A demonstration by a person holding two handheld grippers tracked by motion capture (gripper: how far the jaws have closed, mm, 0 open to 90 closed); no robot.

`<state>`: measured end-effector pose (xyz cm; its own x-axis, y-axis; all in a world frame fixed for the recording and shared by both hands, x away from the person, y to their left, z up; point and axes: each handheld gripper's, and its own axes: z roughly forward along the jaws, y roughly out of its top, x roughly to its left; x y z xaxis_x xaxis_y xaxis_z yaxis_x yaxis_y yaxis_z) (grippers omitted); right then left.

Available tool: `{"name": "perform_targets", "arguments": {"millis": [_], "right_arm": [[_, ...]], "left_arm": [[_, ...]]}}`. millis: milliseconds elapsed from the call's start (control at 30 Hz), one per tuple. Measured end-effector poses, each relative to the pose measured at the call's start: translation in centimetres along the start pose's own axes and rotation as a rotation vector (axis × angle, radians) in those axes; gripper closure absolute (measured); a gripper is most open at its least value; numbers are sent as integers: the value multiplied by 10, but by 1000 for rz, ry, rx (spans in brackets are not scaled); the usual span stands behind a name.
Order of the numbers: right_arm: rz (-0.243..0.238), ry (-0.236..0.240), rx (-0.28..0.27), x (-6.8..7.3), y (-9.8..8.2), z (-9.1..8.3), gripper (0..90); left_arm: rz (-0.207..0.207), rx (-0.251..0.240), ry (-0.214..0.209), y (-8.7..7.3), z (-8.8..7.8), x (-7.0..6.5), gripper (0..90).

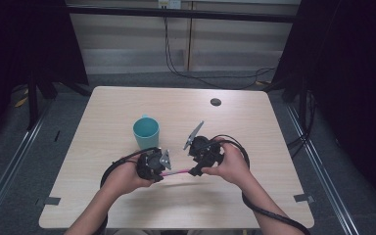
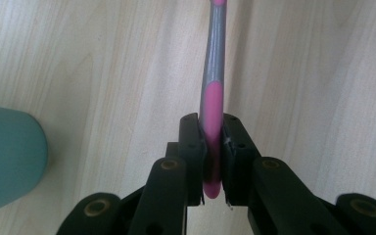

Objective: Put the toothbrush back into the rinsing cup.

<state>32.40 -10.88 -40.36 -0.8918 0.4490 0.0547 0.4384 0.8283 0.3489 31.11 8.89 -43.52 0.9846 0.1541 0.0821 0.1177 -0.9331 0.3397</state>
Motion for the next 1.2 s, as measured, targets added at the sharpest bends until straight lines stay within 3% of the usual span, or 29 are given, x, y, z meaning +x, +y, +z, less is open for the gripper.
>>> {"name": "perform_targets", "arguments": {"millis": [67,233,433,500,800,1200], "right_arm": [[3,3,-13,-2,-1,-2,444],[63,17,-92,-9,-7,-13,400],[117,33,-171,-18,-19,-22,381],[123,32,-182,-20,-22,-24,382],[155,56,-196,-24,-33,-26,375],[186,51,-233,-28,-44,-25,358]], "left_arm": [[-18,-10,0,-1,0,1,816],[-57,-18,6,-5,-1,5,817],[-81,-19,8,-10,-2,10,816],[-114,-37,15,-13,-3,12,816],[-154,-54,32,-21,-6,18,816],[-209,-98,49,-29,-11,23,816]]}}
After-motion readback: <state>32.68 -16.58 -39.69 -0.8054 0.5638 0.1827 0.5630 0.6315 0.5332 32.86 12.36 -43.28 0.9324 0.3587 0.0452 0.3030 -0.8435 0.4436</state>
